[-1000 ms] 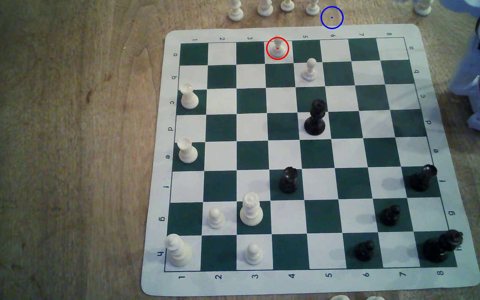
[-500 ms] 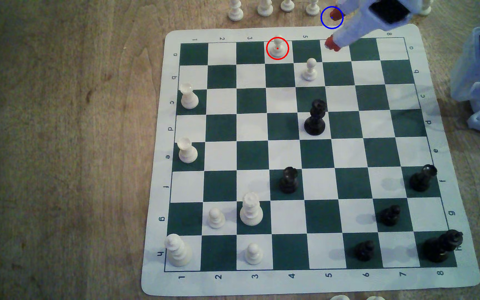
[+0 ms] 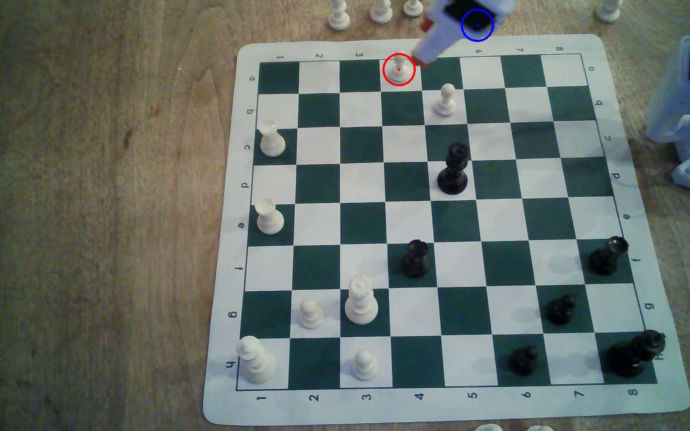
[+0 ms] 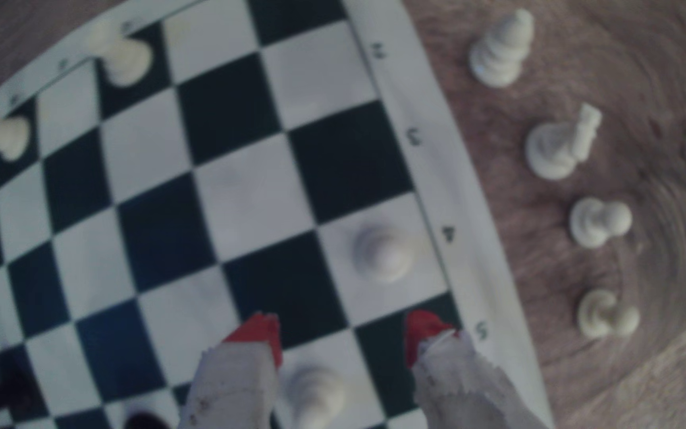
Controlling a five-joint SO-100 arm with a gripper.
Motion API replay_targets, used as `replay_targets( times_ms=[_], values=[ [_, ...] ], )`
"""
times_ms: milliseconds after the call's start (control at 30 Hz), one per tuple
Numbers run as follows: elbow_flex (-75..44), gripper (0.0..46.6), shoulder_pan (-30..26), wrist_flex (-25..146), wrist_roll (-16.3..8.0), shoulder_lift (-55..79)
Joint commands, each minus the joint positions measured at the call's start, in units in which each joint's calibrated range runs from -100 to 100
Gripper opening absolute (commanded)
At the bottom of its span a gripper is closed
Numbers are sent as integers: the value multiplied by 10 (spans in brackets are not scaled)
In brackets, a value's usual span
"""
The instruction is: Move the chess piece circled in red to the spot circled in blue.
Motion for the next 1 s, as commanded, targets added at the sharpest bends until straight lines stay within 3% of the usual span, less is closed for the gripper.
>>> replay_targets(
  times_ms=[0,967],
  values=[
    [-15,166,19,-60,2,19],
    [-34,139,4,-176,-32,145]
  ],
)
